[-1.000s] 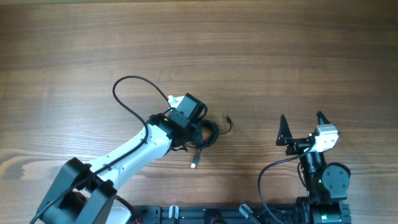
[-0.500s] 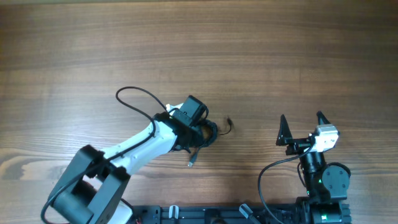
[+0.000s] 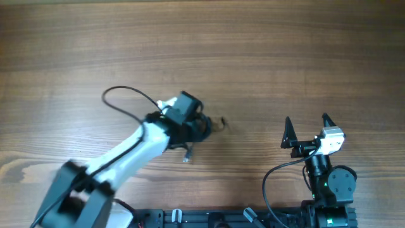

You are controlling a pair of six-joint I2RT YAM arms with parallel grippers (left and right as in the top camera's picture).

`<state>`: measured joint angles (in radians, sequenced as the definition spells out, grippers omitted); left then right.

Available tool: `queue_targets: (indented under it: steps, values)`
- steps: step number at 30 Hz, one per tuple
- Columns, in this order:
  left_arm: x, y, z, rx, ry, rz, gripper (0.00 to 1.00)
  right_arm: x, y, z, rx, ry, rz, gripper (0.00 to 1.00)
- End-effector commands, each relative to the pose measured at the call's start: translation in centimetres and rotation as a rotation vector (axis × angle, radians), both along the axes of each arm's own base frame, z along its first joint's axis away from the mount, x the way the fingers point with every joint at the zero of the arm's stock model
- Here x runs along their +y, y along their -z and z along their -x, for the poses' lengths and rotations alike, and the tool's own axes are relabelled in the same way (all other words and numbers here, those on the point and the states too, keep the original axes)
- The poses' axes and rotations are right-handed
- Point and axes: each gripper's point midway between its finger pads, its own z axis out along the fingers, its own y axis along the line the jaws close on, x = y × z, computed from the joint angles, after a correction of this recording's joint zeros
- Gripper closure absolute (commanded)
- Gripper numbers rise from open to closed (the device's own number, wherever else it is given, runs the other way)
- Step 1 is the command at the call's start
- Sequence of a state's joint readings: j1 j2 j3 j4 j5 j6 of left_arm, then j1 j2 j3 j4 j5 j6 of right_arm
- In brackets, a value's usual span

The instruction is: Untangle cables

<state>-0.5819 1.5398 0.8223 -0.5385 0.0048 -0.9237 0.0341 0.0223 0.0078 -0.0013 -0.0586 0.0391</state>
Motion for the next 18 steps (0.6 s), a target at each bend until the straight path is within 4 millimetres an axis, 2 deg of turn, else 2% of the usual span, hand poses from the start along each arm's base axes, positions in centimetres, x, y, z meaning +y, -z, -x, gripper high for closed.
queue_targets:
  steps: [1, 3, 5, 8, 10, 13, 14, 15, 18]
  values:
    - [1.0, -5.9, -2.6, -0.184, -0.072, 0.079, 0.96, 0.0, -0.1, 0.0, -0.007, 0.001, 0.011, 0.0]
    - [1.7, -8.0, -3.1, -0.248, -0.111, 0.103, 0.96, 0.5, -0.2, 0.1, -0.011, -0.03, 0.004, 0.0]
    - [2.0, -8.7, -3.3, -0.254, -0.177, 0.135, 0.96, 2.1, -0.4, 0.3, 0.003, -0.124, -0.132, 0.0]
    - [2.4, -8.9, -3.4, -0.23, -0.314, 0.192, 0.96, 4.6, -0.3, 1.0, 0.192, -0.248, -0.876, 0.0]
    - [2.5, -8.9, -3.5, -0.219, -0.388, 0.216, 0.96, 7.2, 0.2, 2.1, 0.423, -0.347, -1.283, 0.0]
    - [3.2, -8.9, -3.8, -0.225, -0.463, 0.219, 0.96, 7.0, 1.4, 1.6, 0.503, -0.279, -1.431, 0.0]
    - [3.2, -9.0, -3.9, -0.226, -0.479, 0.225, 0.96, 7.1, 1.2, 1.6, 0.498, -0.291, -1.412, 0.0]
    - [3.2, -9.0, -4.0, -0.224, -0.507, 0.242, 0.96, 8.1, -0.2, 2.0, 0.442, -0.412, -1.242, 0.01]
    - [3.1, -9.1, -4.0, -0.195, -0.623, 0.3, 0.96, 8.5, -0.1, 1.8, 0.468, -0.424, -1.18, 0.0]
